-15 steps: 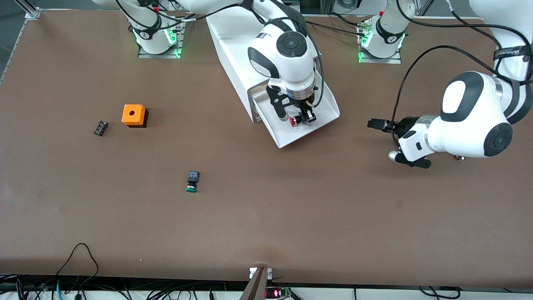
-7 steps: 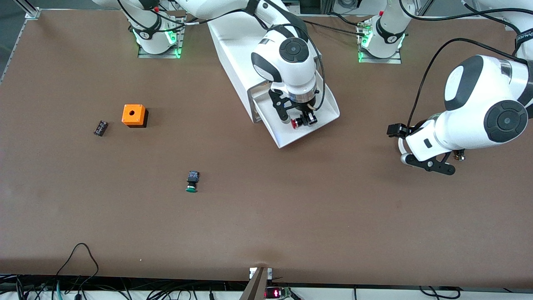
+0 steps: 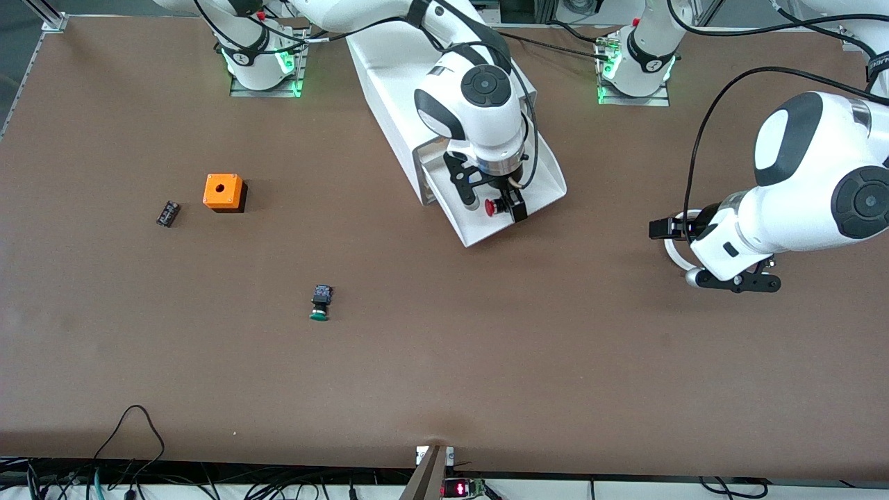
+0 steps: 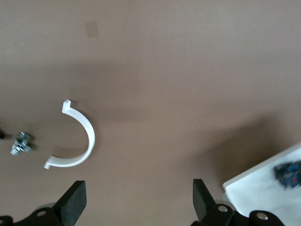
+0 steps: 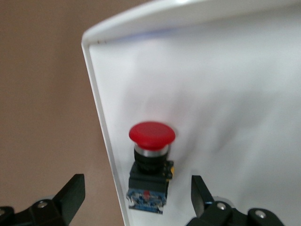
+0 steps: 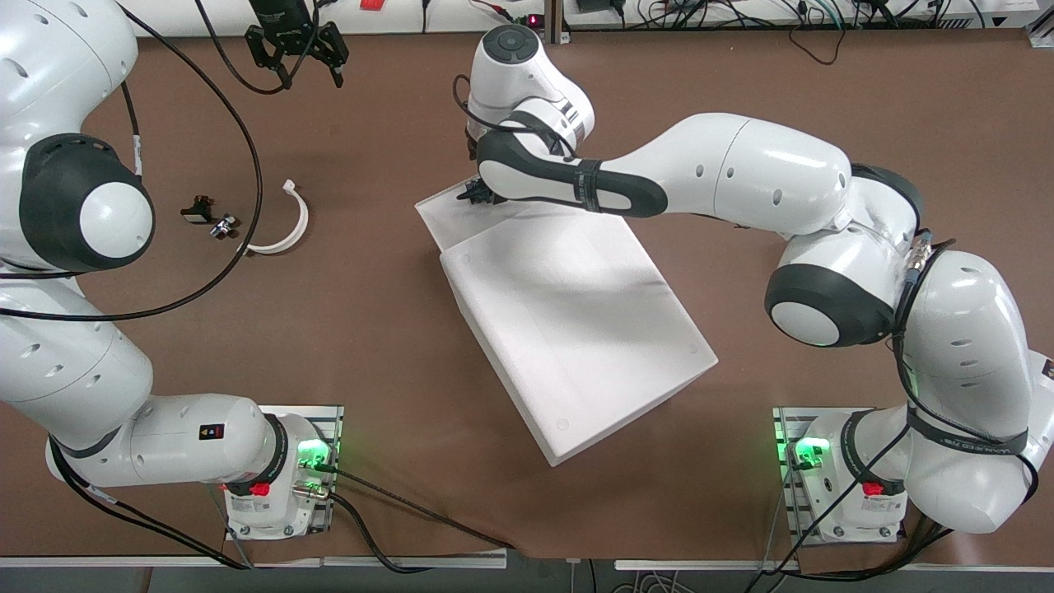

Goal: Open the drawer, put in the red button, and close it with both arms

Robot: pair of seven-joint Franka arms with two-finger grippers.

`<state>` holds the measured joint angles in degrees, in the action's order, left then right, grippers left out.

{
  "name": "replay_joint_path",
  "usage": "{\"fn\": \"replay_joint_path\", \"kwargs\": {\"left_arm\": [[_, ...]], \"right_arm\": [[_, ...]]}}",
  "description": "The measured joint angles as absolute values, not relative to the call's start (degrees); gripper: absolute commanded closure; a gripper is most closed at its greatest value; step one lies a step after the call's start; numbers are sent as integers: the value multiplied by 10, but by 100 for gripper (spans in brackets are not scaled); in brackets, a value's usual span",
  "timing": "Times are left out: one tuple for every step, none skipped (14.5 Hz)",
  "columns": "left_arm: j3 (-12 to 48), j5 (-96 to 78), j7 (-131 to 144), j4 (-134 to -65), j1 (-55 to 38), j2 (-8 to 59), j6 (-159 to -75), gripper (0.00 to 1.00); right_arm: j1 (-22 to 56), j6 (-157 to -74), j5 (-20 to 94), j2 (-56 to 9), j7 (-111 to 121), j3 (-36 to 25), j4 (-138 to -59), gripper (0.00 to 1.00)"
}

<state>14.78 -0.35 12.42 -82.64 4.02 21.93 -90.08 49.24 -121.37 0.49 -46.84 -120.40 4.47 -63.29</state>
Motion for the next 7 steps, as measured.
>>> {"fn": "replay_joint_path", "kwargs": {"left_arm": [[148, -4, 153, -828, 39, 221, -907, 5], [149, -4, 179, -831, 37, 223, -916, 5], [149, -4, 199, -838, 36, 224, -927, 5], [150, -4, 217, -849, 35, 224, -943, 5], [150, -4, 234, -861, 34, 224, -960, 5], [151, -4, 250, -876, 33, 224, -980, 6], [153, -4, 268, -891, 30, 224, -1001, 6]], "right_arm": [[485, -1204, 5, -466, -1180, 43, -629, 0], [475, -1193, 5, -462, -1151, 43, -626, 0], [463, -1179, 5, -455, -1119, 43, -625, 0], [447, -1168, 5, -448, -1086, 43, -624, 0], [431, -1161, 5, -439, -1052, 43, -623, 0], [412, -1154, 9, -429, -1017, 43, -623, 0], [395, -1144, 17, -419, -978, 43, -623, 0]]}}
